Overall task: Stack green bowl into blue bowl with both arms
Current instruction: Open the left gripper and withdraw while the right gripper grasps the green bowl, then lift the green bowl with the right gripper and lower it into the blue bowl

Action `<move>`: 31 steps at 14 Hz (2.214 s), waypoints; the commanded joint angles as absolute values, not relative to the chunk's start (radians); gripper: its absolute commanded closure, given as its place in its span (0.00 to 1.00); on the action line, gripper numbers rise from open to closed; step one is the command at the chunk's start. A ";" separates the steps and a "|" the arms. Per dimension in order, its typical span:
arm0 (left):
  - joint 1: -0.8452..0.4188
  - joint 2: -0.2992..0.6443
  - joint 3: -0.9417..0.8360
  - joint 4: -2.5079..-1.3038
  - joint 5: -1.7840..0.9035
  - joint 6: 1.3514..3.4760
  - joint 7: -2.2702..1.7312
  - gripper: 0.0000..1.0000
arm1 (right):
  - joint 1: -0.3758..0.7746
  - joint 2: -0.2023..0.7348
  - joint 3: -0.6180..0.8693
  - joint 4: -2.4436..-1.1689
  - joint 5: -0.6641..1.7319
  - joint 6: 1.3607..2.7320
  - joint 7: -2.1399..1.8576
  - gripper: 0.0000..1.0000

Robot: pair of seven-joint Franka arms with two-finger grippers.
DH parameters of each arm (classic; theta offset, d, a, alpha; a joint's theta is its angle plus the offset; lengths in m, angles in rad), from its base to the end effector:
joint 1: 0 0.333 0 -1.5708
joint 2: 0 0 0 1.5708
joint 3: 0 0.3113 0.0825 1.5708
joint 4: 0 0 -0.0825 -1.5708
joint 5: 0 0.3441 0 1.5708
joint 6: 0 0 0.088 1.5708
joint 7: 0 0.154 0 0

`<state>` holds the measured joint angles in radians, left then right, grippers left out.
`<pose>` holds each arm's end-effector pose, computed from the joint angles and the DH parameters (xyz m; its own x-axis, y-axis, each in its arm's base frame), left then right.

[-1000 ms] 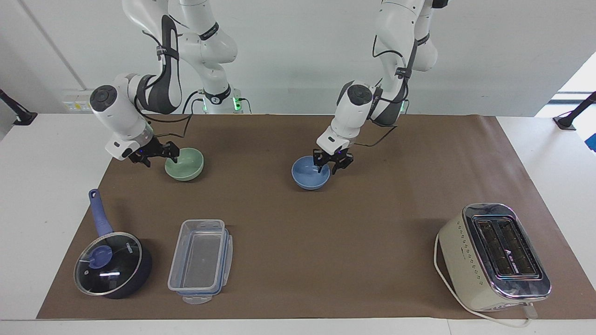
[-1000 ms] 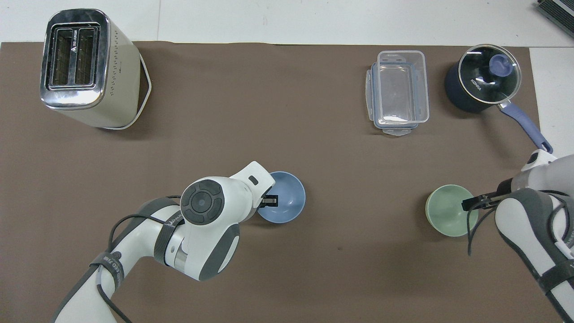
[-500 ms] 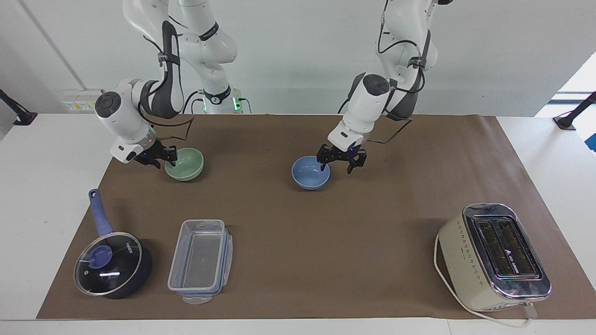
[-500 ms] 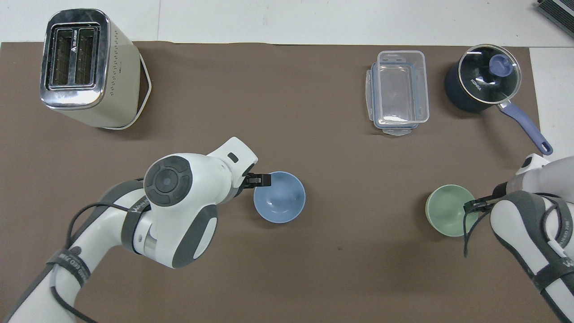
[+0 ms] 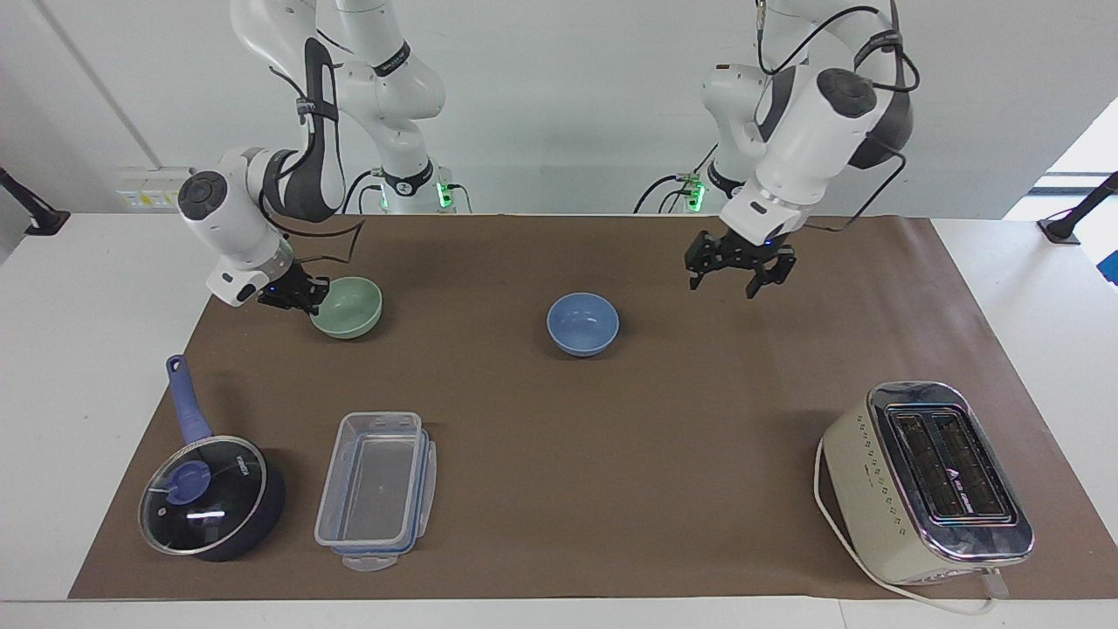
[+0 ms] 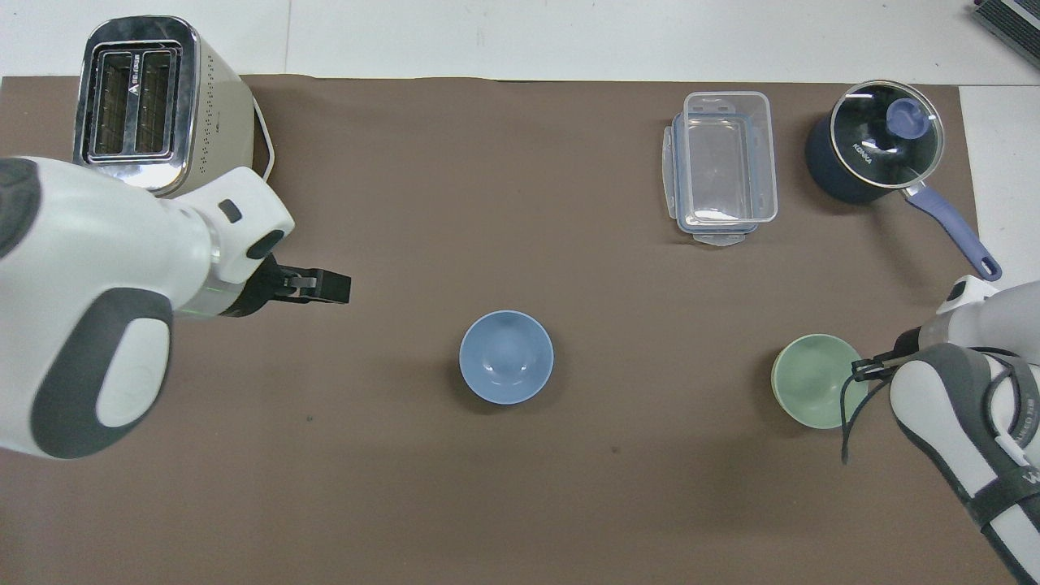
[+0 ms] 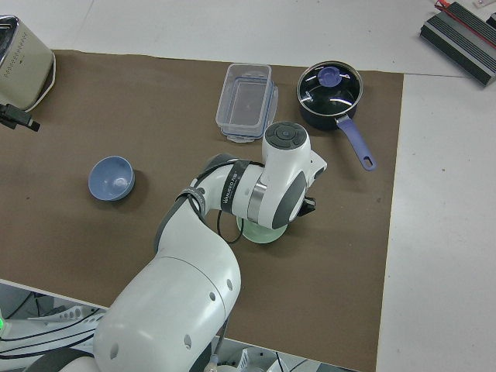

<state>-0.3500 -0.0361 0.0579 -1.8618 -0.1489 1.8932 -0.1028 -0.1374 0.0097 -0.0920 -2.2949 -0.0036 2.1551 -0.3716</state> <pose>0.4964 -0.1672 0.4937 0.9886 -0.1424 0.0486 -0.1482 -0.9773 0.1514 0.4483 -0.1050 0.3089 0.9793 0.1460 -0.1400 0.1401 -0.9888 -0.0508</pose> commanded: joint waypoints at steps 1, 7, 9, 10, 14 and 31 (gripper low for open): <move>-0.281 -0.018 0.048 -1.770 -0.130 1.777 -0.052 0.00 | -0.146 -0.005 -0.089 -2.205 -0.002 2.033 -0.393 1.00; -0.180 -0.003 0.048 -1.629 -0.126 1.662 0.040 0.00 | -0.112 -0.054 -0.074 -2.065 0.046 1.879 -0.384 1.00; -0.157 -0.003 0.048 -1.596 -0.126 1.616 0.096 0.00 | -0.071 -0.058 -0.068 -2.004 0.072 1.820 -0.362 1.00; -0.156 -0.003 0.049 -1.592 -0.118 1.606 0.112 0.00 | -0.045 -0.058 -0.066 -1.979 0.072 1.793 -0.316 1.00; -0.158 -0.002 0.049 -1.586 -0.075 1.597 0.115 0.00 | 0.072 -0.060 -0.063 -1.963 0.072 1.773 -0.152 1.00; -0.133 -0.035 0.055 -1.589 -0.077 1.525 0.115 0.00 | 0.460 0.044 -0.018 -1.974 0.231 2.009 0.350 1.00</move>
